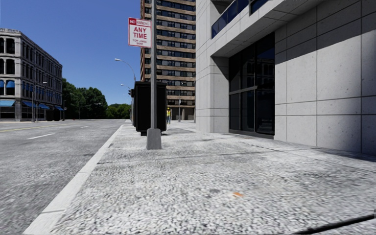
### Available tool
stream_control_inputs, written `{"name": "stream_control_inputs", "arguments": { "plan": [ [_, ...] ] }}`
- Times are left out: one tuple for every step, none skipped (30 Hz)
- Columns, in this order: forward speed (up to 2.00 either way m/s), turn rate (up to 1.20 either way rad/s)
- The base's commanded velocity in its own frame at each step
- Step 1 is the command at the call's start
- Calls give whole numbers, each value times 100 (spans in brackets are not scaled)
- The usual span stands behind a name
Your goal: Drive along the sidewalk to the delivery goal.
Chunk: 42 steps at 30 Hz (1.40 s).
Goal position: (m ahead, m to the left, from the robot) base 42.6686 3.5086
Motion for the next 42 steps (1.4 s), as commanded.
{"name": "stream_control_inputs", "arguments": {
  "plan": [
    [198,0],
    [198,0],
    [198,0],
    [198,0],
    [198,0],
    [198,0],
    [198,0],
    [198,0],
    [198,0],
    [198,0],
    [198,0],
    [198,0],
    [198,0],
    [198,0],
    [198,0],
    [198,0],
    [198,0],
    [198,0],
    [198,0],
    [198,0],
    [198,0],
    [198,0],
    [198,0],
    [198,0],
    [198,0],
    [198,0],
    [198,0],
    [198,0],
    [198,0],
    [198,0],
    [198,0],
    [198,0],
    [198,-2],
    [198,-52],
    [198,-103],
    [198,-103],
    [198,-116],
    [198,-117],
    [198,-7],
    [198,0],
    [198,0],
    [198,0]
  ]
}}
